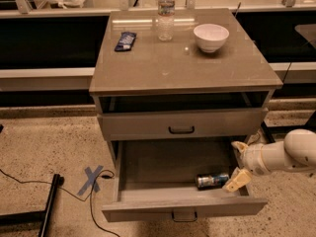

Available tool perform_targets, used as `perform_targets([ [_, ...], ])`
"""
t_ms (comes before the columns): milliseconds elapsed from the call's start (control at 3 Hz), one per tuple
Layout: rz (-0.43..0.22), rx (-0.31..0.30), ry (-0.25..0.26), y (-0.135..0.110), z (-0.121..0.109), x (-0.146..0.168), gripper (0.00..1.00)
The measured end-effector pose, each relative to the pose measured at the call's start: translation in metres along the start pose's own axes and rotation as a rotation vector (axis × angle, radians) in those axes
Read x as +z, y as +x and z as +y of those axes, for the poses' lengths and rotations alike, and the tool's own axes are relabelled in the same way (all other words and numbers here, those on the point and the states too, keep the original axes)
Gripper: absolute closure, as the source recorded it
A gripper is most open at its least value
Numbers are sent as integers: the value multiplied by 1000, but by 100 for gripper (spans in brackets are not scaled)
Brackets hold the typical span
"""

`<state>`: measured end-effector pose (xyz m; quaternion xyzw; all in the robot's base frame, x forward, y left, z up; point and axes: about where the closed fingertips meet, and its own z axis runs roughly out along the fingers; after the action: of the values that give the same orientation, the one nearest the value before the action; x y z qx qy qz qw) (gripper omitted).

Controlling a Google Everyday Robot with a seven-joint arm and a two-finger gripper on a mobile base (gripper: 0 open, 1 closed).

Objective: Pick redbull can from middle drawer and place on counter

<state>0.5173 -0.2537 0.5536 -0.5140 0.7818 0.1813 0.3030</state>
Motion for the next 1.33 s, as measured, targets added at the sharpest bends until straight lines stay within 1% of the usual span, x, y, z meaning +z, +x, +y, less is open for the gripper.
perform_targets([
  [333, 21, 8, 3, 19, -12, 20, 0],
  [667, -18, -3, -5, 40, -22, 39, 0],
  [1000, -23, -13, -12, 44, -21, 47, 0],
  [1333, -24, -46, -29, 43, -20, 56, 0],
])
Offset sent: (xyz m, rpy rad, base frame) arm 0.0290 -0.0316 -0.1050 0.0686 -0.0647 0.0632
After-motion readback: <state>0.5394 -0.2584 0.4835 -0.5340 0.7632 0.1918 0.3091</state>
